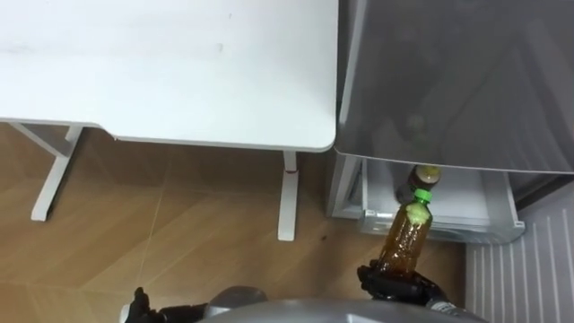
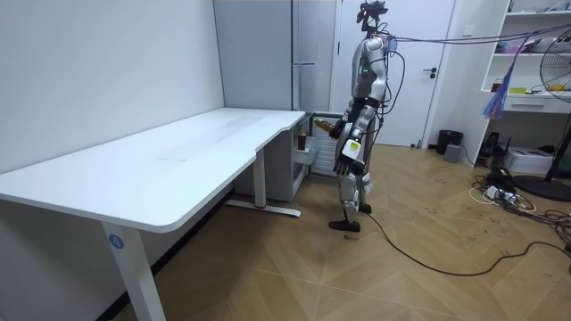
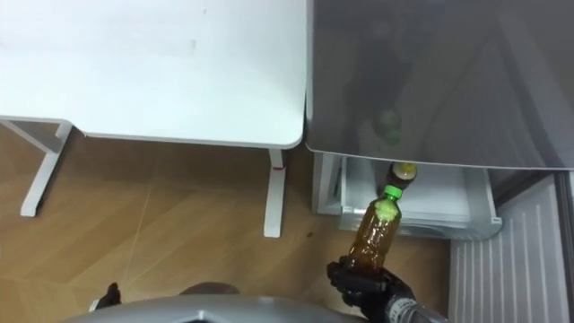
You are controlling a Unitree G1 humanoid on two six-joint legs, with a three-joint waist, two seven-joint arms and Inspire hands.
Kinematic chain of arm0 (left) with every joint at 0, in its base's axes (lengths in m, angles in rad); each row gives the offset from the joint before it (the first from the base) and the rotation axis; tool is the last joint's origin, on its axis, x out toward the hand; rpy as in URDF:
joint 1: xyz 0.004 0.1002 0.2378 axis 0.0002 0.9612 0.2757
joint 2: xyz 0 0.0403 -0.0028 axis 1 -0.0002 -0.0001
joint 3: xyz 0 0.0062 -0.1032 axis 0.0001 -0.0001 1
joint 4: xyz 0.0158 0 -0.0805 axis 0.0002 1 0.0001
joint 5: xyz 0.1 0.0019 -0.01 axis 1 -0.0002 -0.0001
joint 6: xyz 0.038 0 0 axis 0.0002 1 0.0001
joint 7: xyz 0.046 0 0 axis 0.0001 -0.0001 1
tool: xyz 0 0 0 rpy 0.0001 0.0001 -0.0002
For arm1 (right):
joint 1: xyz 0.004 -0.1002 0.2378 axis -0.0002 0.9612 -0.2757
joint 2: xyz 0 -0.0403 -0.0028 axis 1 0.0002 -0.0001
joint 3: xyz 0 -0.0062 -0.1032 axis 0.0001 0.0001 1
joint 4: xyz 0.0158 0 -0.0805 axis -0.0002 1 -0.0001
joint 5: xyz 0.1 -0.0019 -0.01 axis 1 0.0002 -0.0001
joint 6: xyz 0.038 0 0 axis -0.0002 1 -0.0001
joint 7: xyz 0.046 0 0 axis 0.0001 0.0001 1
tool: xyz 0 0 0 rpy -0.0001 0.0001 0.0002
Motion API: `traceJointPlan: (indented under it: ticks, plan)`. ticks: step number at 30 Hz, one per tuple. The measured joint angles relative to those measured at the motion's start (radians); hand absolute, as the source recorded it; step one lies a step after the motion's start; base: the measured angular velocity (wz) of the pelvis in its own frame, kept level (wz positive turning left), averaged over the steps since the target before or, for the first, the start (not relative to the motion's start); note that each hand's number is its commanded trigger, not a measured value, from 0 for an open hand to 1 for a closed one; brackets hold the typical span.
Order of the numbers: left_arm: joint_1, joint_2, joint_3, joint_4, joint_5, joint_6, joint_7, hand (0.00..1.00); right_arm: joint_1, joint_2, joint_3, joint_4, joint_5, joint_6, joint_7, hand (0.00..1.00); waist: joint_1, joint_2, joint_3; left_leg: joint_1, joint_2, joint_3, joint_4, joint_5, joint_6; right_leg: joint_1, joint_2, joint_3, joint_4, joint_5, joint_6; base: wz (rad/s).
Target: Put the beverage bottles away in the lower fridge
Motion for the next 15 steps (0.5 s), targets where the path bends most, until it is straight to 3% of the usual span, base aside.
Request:
traceJointPlan:
  ticks: [4,7,8,15]
  plan:
    - [-0.009,0.002,0.0,0.005,0.008,0.015,-0.011,0.0,-0.035,0.004,0.0,0.037,-0.014,0.0,-0.003,1.0,-0.003,0.005,-0.0046,-0.039,0.0,-0.005,0.014,0.0,0.001,-0.034,0.001,0.0,0.007,0.0,0.0,0.01]
    - [-0.052,0.002,0.0,0.044,0.012,0.017,-0.029,0.0,-0.092,0.004,0.0,0.107,-0.01,0.0,-0.003,1.0,-0.003,0.014,-0.006,-0.082,0.0,-0.015,0.03,0.002,0.002,-0.069,0.002,-0.01,0.017,0.0,0.0,0.12]
    - [-0.069,0.004,-0.002,0.067,0.022,0.016,-0.034,0.0,-0.112,0.004,0.001,0.13,-0.011,0.0,-0.003,1.0,-0.002,0.014,-0.0006,-0.089,-0.002,-0.022,0.032,0.003,0.003,-0.071,0.001,-0.018,0.018,0.001,-0.001,0.16]
    - [-0.192,0.019,-0.052,0.16,0.043,0.013,-0.053,0.0,-0.277,0.005,0.001,0.237,-0.02,0.0,-0.016,1.0,-0.016,0.021,0.0076,-0.189,-0.005,-0.052,0.046,0.025,0.003,-0.164,-0.001,-0.05,0.058,0.001,-0.002,0.15]
